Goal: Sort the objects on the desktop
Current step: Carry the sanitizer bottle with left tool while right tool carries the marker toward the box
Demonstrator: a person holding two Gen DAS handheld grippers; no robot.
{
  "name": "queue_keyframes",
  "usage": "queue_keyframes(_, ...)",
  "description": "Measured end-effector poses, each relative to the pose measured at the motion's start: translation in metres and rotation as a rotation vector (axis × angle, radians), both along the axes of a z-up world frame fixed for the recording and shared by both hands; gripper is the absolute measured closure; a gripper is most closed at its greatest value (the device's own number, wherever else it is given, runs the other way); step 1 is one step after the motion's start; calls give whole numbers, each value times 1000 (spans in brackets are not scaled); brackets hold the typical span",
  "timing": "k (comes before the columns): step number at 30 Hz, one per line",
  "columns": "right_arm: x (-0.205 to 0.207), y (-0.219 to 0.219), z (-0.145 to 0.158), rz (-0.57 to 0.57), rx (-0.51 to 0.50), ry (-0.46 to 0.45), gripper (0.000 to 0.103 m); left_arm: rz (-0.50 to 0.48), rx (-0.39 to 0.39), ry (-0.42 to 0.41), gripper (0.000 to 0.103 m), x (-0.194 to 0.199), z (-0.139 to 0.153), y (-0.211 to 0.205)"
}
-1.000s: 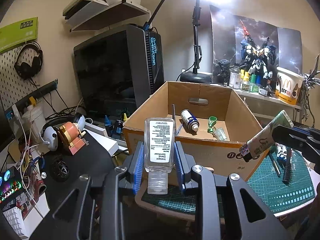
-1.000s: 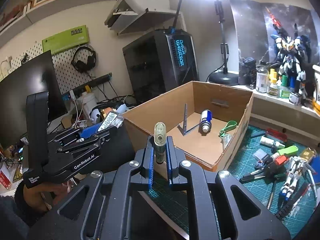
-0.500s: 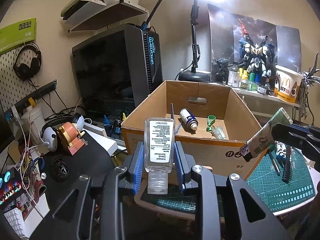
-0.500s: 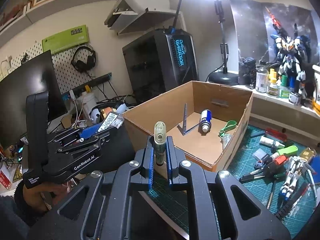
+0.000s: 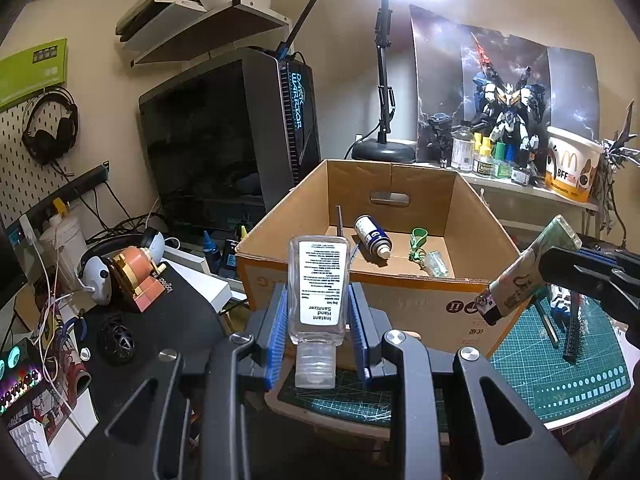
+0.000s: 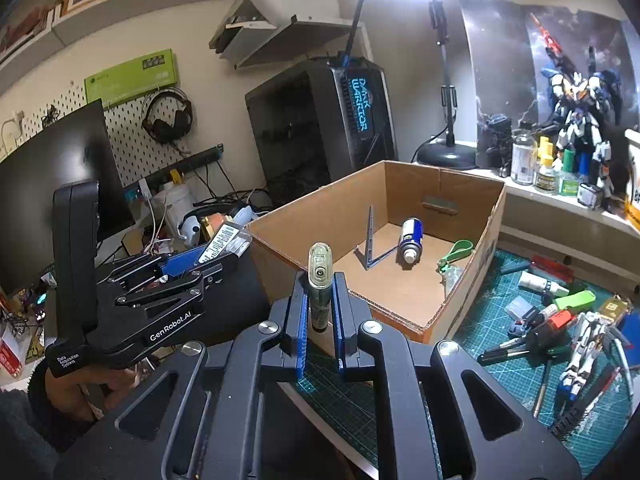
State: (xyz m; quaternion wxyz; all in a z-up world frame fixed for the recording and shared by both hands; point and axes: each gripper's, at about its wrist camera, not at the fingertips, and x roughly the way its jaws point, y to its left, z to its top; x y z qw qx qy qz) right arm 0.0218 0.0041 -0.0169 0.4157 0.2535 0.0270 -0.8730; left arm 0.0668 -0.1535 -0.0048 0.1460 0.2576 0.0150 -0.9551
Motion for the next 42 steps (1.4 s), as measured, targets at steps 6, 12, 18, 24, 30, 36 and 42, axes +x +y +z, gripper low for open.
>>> queue_keyframes(6, -3, 0, -5, 0, 5, -15, 93, 1, 16, -22, 74, -6, -9, -3)
queue_keyframes(12, -7, 1, -5, -3, 1, -23, 93, -16, 9, -14, 74, -11, -5, -3)
queue_keyframes(18, -18, 1, 3, -16, 3, -10, 93, -35, -6, -3, 74, -26, 8, -1)
queue_keyframes(24, -32, 1, 18, -31, 4, 20, 93, -55, -25, 17, 74, -43, 26, 3)
queue_keyframes(30, -50, 0, 31, -42, -3, 35, 93, -78, -59, 32, 74, -65, 43, 8)
queue_keyframes(36, -69, -3, 44, -40, 11, 58, 93, -92, -102, 54, 74, -83, 59, 8)
queue_keyframes(42, -90, -10, 59, -33, 28, 90, 93, -115, -145, 56, 74, -108, 70, 6)
